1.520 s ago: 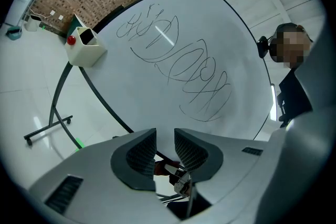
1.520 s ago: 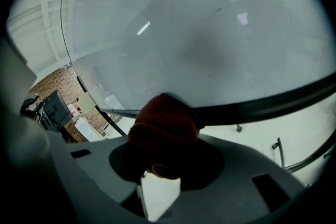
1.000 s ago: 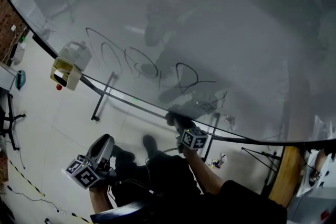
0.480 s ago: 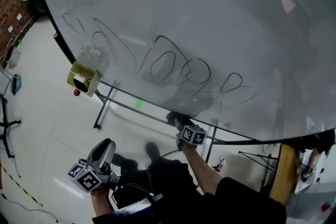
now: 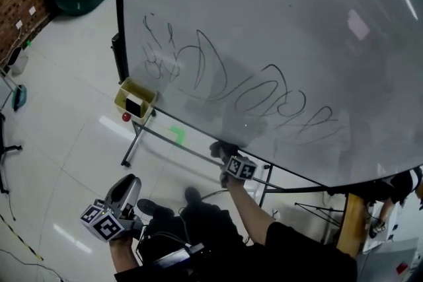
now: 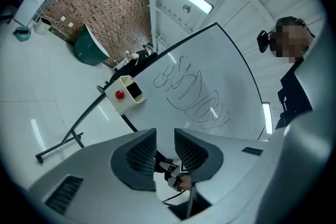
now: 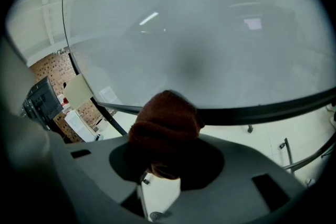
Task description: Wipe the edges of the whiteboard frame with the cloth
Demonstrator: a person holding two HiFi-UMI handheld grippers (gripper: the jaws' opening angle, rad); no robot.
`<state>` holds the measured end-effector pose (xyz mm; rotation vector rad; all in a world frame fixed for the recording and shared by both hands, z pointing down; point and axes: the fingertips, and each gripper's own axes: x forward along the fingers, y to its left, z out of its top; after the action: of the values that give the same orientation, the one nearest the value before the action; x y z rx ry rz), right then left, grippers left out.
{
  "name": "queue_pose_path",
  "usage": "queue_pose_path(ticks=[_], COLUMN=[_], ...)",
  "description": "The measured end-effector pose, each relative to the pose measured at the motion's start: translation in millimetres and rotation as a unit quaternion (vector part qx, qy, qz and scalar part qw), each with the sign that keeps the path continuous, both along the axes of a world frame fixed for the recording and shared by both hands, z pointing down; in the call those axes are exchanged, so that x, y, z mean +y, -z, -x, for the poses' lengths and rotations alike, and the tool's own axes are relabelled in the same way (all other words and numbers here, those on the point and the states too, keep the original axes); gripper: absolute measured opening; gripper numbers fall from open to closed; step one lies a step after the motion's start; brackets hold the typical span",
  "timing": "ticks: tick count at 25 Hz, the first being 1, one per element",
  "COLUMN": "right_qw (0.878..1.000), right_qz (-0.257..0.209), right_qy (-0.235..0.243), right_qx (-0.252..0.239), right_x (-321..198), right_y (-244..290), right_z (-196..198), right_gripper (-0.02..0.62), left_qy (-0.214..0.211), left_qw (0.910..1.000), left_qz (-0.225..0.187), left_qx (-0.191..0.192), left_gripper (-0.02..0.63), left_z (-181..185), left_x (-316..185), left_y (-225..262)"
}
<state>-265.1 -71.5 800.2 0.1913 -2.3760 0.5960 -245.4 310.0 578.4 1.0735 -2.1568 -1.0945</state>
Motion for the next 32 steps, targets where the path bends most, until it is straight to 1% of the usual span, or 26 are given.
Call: queue_pose_path(ticks=[5, 9, 12, 16, 19, 23, 25, 28, 32], right_qw=[1.0, 1.0, 1.0, 1.0, 0.999, 0.999, 0.999, 0.999, 0.998], right_qz=[0.004, -0.003, -0.005, 0.016, 0.031, 0.03, 0.038, 0.033, 0.025], right_qy=[-0.002, -0.004, 0.004, 0.014, 0.009, 0.004, 0.005, 0.019, 0.043], right_qx=[-0.006, -0.006, -0.01, -0.016, -0.019, -0.021, -0.025, -0.032, -0.035], right_x=[22.2, 37.5, 49.2, 65.2, 81.3, 93.0, 99.6, 107.8, 118.0], right_y=[-0.4, 6.9, 9.9, 0.7, 2.7, 9.9, 4.5, 4.9, 9.7], right_z=[22.4, 33.9, 45.0, 58.0, 68.6, 79.8, 85.0, 94.0, 106.8], right_gripper=[0.141, 0.141, 0.141, 0.141, 0.141, 0.141, 0.141, 0.141, 0.141], left_qy=[0.0, -0.006, -0.005, -0.009, -0.011, -0.01, -0.017, -0.022, -0.016], left_qw=[1.0, 0.9999, 0.9999, 0.9998, 0.9995, 0.9991, 0.9983, 0.9972, 0.9969], left_qz=[0.001, 0.008, 0.01, 0.017, 0.028, 0.039, 0.053, 0.07, 0.074], left_qx=[-0.003, -0.003, -0.001, 0.006, 0.008, 0.014, 0.015, 0.015, 0.019], left_gripper=[0.101, 0.101, 0.101, 0.101, 0.101, 0.101, 0.101, 0.101, 0.101], left_z=[5.2, 9.0, 14.7, 26.4, 43.6, 69.4, 83.7, 107.3, 132.3], left_x=[28.4, 42.4, 49.3, 51.6, 53.8, 52.7, 51.7, 51.5, 50.8], left_y=[2.7, 3.1, 2.3, -1.0, -2.4, -1.6, -2.0, -3.4, -4.8])
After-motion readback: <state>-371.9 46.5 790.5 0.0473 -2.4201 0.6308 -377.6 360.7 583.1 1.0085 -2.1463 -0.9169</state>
